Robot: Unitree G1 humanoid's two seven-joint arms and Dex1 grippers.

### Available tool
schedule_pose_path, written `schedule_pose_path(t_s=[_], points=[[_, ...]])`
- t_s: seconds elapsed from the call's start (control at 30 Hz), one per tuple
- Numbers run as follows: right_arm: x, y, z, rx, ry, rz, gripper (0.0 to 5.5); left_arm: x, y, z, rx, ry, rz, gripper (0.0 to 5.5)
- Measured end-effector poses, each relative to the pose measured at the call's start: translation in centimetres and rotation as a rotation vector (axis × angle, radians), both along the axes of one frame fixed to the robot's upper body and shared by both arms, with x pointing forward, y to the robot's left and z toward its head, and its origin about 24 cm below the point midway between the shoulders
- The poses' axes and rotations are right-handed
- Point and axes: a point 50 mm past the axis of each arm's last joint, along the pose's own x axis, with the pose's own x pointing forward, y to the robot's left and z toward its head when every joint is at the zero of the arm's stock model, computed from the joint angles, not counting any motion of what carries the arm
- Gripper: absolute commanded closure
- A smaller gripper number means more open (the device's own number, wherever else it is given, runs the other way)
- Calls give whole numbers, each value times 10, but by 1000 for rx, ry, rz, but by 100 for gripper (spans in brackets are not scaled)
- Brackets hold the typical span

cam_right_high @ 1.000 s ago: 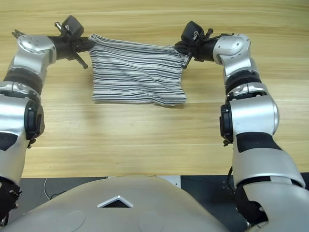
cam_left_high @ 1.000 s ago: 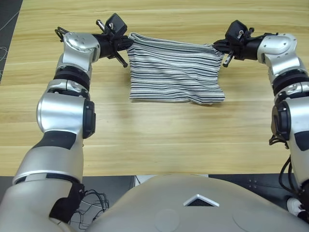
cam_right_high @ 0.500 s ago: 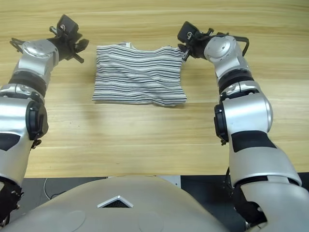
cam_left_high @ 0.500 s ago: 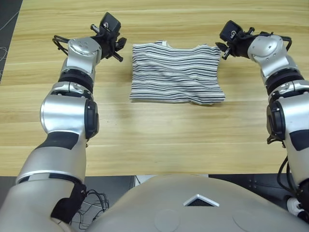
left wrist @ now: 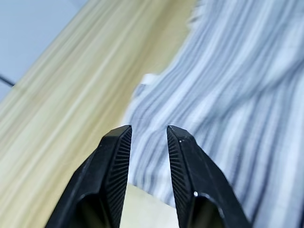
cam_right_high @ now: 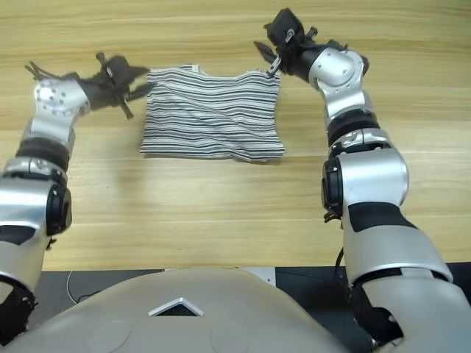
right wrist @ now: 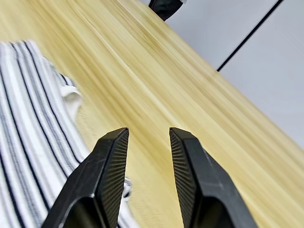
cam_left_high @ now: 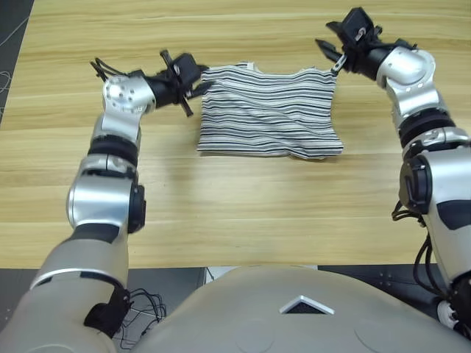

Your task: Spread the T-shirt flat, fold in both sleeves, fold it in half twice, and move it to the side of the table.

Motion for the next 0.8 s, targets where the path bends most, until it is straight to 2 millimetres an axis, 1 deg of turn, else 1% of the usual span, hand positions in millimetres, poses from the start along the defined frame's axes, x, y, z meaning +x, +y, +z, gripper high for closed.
schedule_pose_path(t_s=[0.07,0.17,0.2,0.3,0.37,0.47,0.53,0.63,0.8], points=[[-4,2,-5,32,16,26,393,-12,3,-2,9,-14,-52,413],[-9,8,-13,51,35,59,393,-21,4,-1,6,-32,-77,413],[-12,8,-17,54,48,65,393,-24,4,-4,9,-21,-77,413],[-16,8,-25,59,67,63,393,-25,2,-9,27,-5,-79,413],[-18,9,-30,63,73,45,393,-25,2,-16,49,13,-61,413],[-19,13,-35,54,80,25,393,-28,-12,-33,90,51,-85,413],[-20,13,-39,36,96,12,393,-25,-24,-34,118,18,-116,413],[-21,12,-46,-9,120,-10,393,-21,-38,-36,210,-56,-179,413],[-23,8,-59,-119,163,-70,393,-28,-43,-36,384,-214,-337,413]])
